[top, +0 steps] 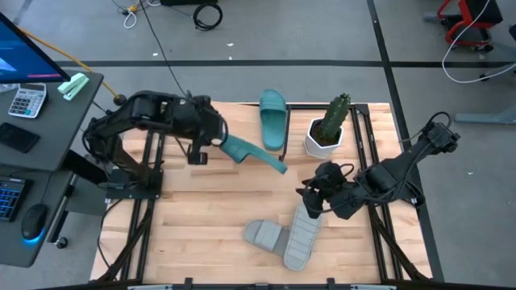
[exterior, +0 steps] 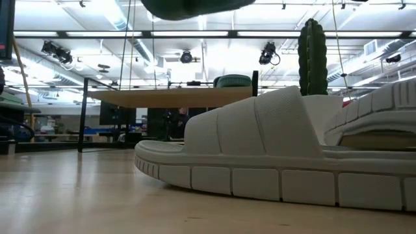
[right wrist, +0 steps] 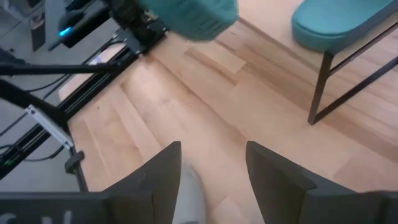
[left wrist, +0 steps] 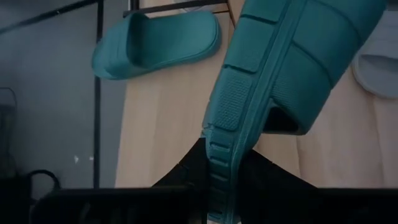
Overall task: Pick and place slides into the shelf
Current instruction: Put the green slide on the shelf
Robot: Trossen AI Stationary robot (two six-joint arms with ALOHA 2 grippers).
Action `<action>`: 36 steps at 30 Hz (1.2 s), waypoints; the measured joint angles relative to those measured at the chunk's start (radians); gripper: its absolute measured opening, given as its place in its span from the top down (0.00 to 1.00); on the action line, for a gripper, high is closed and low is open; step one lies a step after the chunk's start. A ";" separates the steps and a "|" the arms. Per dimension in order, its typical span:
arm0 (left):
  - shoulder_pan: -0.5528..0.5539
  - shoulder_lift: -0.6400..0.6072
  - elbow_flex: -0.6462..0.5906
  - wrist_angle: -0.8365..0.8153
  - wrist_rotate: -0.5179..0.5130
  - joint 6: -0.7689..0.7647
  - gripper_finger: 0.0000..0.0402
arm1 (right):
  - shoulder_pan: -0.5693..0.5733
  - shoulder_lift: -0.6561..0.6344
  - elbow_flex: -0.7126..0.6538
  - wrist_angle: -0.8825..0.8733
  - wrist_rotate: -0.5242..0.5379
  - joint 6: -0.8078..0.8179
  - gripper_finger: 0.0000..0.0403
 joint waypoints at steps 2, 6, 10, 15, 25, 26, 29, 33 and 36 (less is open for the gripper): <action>0.016 0.000 0.000 0.000 0.017 -0.003 0.87 | 0.017 0.000 0.000 0.000 0.000 0.000 0.54; 0.040 0.002 0.037 0.015 0.022 -0.016 0.87 | 0.034 0.000 0.000 -0.003 0.000 0.000 0.54; 0.078 0.001 0.135 0.190 0.034 -0.080 0.87 | 0.035 0.000 0.000 -0.004 0.004 -0.008 0.54; 0.159 -0.041 0.162 0.670 0.160 -0.218 0.87 | 0.034 0.000 0.000 -0.004 0.025 -0.026 0.54; 0.429 0.049 0.157 1.483 0.487 -0.789 0.87 | 0.036 0.000 0.000 -0.010 0.038 -0.027 0.54; 0.449 0.070 0.156 1.485 0.520 -0.840 0.87 | 0.038 0.000 0.000 -0.010 0.039 -0.027 0.54; 0.495 0.148 0.149 1.483 0.617 -0.917 0.87 | 0.042 0.000 0.000 -0.010 0.040 -0.028 0.54; 0.511 0.237 0.147 1.678 0.708 -0.997 0.87 | 0.042 0.000 0.000 -0.010 0.042 -0.033 0.54; 0.497 0.283 0.149 1.892 0.650 -1.094 0.87 | 0.042 0.000 0.000 -0.011 0.046 -0.034 0.54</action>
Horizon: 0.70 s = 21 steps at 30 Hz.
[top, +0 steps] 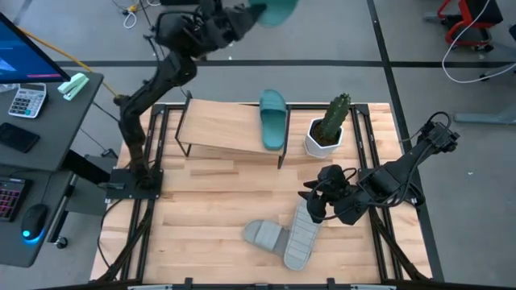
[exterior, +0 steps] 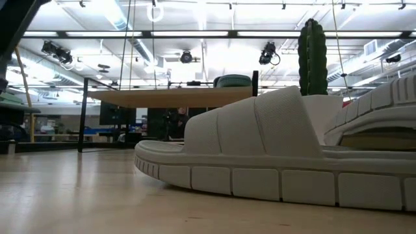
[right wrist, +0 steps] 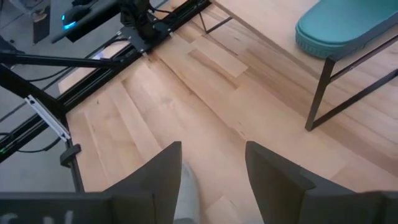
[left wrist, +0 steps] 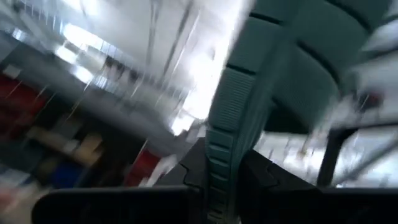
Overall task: Pick and place slides into the shelf
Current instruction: Put the green slide on the shelf
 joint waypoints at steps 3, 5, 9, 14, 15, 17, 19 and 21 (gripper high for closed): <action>-0.036 0.040 -0.030 0.139 -0.153 -0.095 0.87 | 0.000 0.000 0.000 0.000 0.000 0.000 0.54; -0.059 0.051 -0.061 0.147 -0.229 -0.127 0.87 | 0.006 0.000 0.000 0.000 0.001 0.002 0.54; -0.064 0.048 -0.136 0.153 -0.236 -0.174 0.87 | 0.021 0.000 0.000 0.000 0.001 0.004 0.54; -0.080 0.011 -0.290 0.154 -0.214 -0.212 0.87 | 0.044 0.000 0.000 0.000 0.003 0.003 0.54; -0.087 -0.004 -0.335 0.149 -0.213 -0.212 0.87 | 0.049 0.000 0.000 0.000 0.004 0.004 0.54; -0.100 -0.048 -0.442 0.143 -0.219 -0.206 0.87 | 0.058 0.000 0.000 -0.001 0.004 0.004 0.54; -0.106 -0.111 -0.565 0.122 -0.218 -0.201 0.87 | 0.066 0.000 0.000 -0.002 0.006 0.008 0.54; -0.104 -0.186 -0.698 0.120 -0.207 -0.197 0.87 | 0.072 0.000 0.000 -0.006 0.008 0.011 0.54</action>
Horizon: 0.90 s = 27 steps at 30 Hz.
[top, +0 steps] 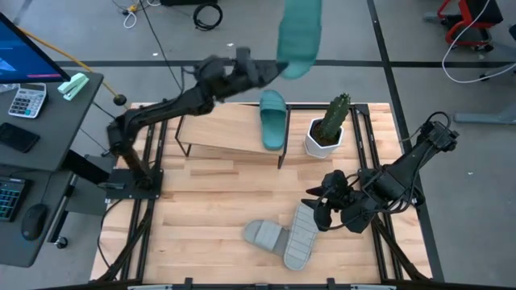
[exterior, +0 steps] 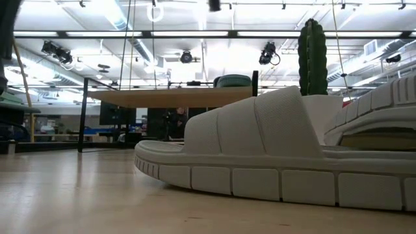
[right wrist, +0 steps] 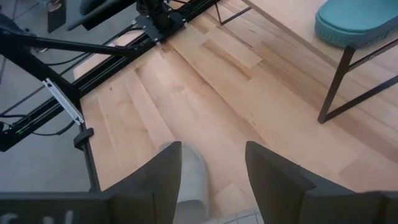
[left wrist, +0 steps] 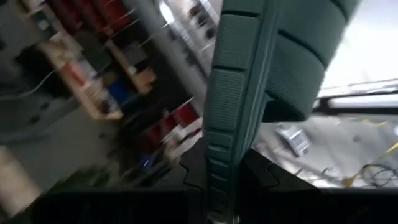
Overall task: Pick and place slides into the shelf
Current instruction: Put the green slide on the shelf
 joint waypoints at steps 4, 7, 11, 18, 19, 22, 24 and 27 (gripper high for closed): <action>0.037 -0.146 -0.229 -0.044 0.086 -0.003 0.87 | 0.000 0.000 0.000 -0.008 0.000 0.000 0.54; 0.066 -0.256 -0.343 -0.192 0.107 0.011 0.88 | -0.002 0.000 0.000 -0.011 0.000 -0.001 0.54; 0.108 -0.368 -0.431 -0.306 0.083 0.103 0.88 | -0.002 0.000 0.000 -0.011 0.004 -0.001 0.54; 0.186 -0.453 -0.388 -0.484 0.204 0.383 0.88 | -0.002 0.000 0.000 -0.010 0.064 -0.008 0.54; 0.197 -0.453 -0.364 -0.578 0.227 0.439 0.88 | -0.002 0.000 0.000 -0.010 0.071 -0.009 0.54; 0.210 -0.447 -0.267 -0.907 0.231 0.650 0.88 | -0.002 -0.002 0.004 -0.010 0.078 -0.032 0.54; 0.213 -0.443 -0.202 -1.077 0.198 0.781 0.88 | -0.002 -0.007 0.019 0.000 0.097 -0.083 0.54; 0.207 -0.440 -0.148 -1.250 0.147 0.909 0.88 | -0.010 -0.014 0.049 0.020 0.126 -0.204 0.54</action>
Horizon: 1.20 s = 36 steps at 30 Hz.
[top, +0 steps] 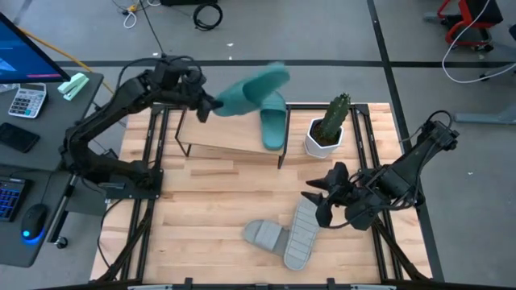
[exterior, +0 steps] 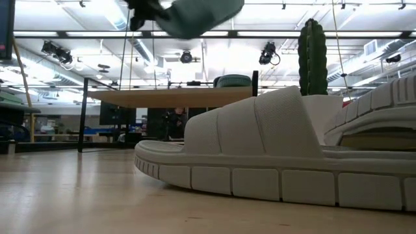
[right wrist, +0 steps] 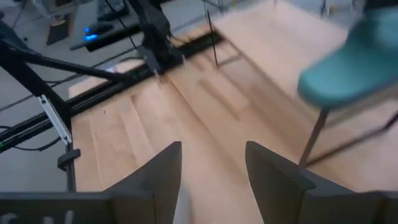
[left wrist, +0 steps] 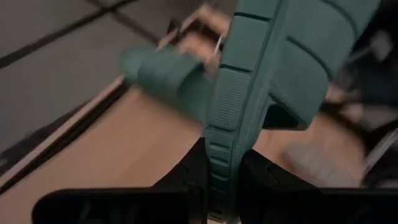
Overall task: Pick and place slides into the shelf
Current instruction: Put the green slide on the shelf
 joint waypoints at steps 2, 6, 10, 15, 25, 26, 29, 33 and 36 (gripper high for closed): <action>-0.001 0.003 0.021 -0.068 -0.006 0.031 0.88 | -0.018 -0.001 0.024 0.002 0.000 -0.083 0.54; -0.003 -0.001 0.057 -0.173 -0.002 0.089 0.88 | -0.072 -0.001 0.079 0.000 -0.002 -0.281 0.54; -0.030 0.004 0.076 -0.276 -0.012 0.145 0.88 | -0.159 -0.002 0.142 0.005 -0.029 -0.492 0.53; -0.087 0.003 0.079 -0.362 -0.015 0.167 0.88 | -0.284 -0.003 0.204 0.075 -0.193 -0.751 0.48; -0.249 0.003 0.079 -0.443 -0.130 0.178 0.88 | -0.532 0.070 0.239 0.186 -0.595 -0.870 0.30; -0.261 0.003 0.079 -0.445 -0.130 0.173 0.88 | -0.550 0.089 0.239 0.193 -0.618 -0.871 0.29; -0.296 0.003 0.079 -0.450 -0.140 0.169 0.88 | -0.584 0.141 0.238 0.229 -0.649 -0.914 0.26; -0.327 0.011 0.078 -0.509 -0.191 0.166 0.88 | -0.606 0.179 0.238 0.300 -0.691 -0.976 0.24; -0.346 0.022 0.079 -0.528 -0.212 0.165 0.88 | -0.629 0.206 0.239 0.333 -0.751 -0.951 0.24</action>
